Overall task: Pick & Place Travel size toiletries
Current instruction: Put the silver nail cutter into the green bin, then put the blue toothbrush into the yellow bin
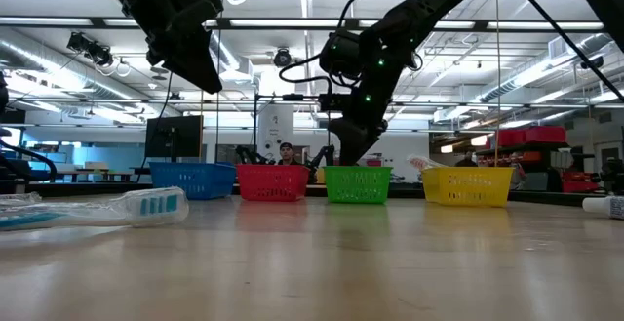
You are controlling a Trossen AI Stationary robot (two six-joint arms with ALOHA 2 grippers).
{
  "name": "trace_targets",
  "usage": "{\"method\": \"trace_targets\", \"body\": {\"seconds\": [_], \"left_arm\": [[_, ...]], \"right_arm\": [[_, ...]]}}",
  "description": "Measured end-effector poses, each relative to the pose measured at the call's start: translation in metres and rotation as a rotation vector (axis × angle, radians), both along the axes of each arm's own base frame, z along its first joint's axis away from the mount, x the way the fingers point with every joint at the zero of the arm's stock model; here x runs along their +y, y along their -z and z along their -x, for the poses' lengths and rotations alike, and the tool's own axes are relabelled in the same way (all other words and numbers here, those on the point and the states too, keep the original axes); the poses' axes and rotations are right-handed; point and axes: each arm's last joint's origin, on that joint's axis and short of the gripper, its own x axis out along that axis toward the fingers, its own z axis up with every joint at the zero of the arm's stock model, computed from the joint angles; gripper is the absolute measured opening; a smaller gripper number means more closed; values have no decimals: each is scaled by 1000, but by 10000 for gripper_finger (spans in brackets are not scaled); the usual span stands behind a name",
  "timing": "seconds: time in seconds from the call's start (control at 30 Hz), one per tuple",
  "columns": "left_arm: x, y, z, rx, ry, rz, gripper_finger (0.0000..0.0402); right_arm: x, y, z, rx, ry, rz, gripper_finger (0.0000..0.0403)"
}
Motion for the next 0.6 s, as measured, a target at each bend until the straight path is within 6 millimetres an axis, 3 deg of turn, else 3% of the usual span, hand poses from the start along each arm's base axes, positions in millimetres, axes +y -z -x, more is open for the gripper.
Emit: {"method": "trace_targets", "body": {"seconds": [0.3, 0.6], "left_arm": [[0, 0, 0, 2, 2, -2, 114], [0, 0, 0, -2, 5, 8, 114]], "right_arm": [[0, -6, 0, -22, -7, 12, 136], [39, -33, -7, -119, -69, 8, 137]]}}
